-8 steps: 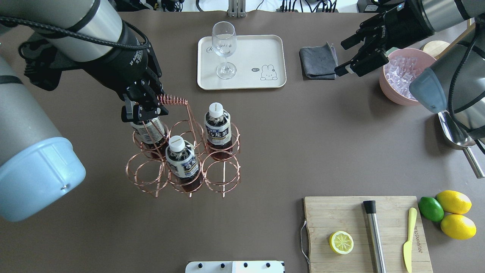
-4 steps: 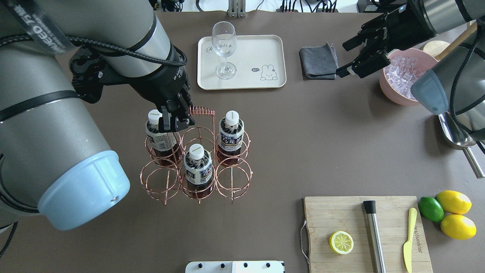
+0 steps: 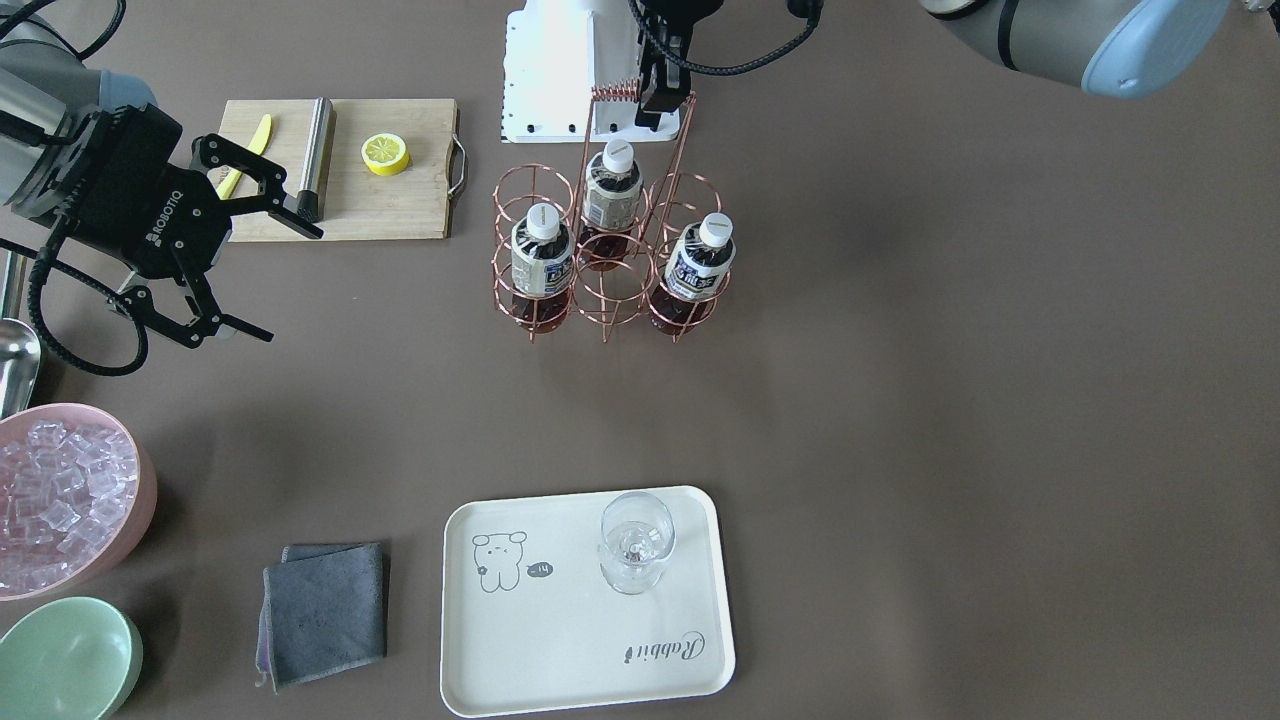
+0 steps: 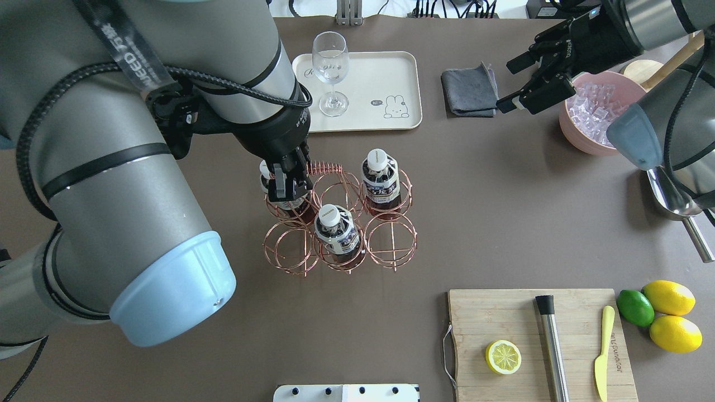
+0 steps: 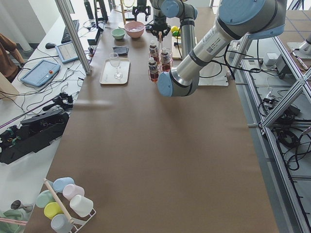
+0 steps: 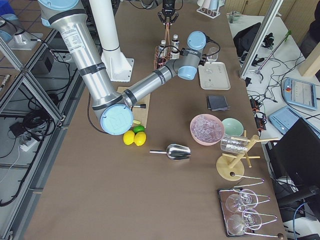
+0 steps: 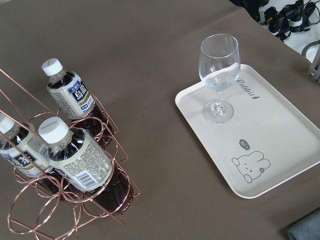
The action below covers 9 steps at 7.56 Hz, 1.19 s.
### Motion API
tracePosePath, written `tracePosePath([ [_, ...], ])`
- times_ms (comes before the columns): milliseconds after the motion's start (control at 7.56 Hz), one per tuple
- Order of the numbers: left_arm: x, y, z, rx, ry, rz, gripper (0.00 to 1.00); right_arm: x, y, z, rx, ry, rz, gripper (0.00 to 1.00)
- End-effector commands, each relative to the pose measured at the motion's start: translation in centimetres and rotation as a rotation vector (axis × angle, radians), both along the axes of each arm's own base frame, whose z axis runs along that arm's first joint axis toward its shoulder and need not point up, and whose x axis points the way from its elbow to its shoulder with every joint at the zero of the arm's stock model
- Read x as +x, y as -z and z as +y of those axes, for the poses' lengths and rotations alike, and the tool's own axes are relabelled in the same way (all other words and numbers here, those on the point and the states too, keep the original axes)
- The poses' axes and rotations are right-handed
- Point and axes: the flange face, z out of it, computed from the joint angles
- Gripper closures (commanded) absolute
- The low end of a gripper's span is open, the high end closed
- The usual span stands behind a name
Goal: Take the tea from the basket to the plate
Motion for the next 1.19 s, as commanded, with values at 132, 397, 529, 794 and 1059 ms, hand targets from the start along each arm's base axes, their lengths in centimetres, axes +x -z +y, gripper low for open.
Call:
tracePosePath([
  [132, 3.7, 0.4, 1.5, 0.027, -0.009, -0.028, 1.00, 0.1, -0.3, -0.1, 0.005, -0.016, 0.007, 0.00],
  [397, 4.4, 0.1, 1.4, 0.026, -0.015, -0.034, 1.00, 0.1, -0.3, -0.2, 0.006, -0.022, 0.008, 0.00],
  [529, 4.1, 0.3, 1.5, 0.031, -0.011, -0.027, 1.00, 0.1, -0.3, -0.1, 0.006, -0.024, 0.008, 0.00],
  [794, 3.3, 0.7, 1.4, 0.037, -0.004, -0.014, 1.00, 0.1, -1.2, -0.2, 0.067, -0.048, -0.020, 0.00],
  [1059, 2.1, 0.9, 1.2, 0.039, 0.009, -0.006, 1.00, -0.7, -4.0, 1.3, 0.066, -0.062, -0.086, 0.01],
])
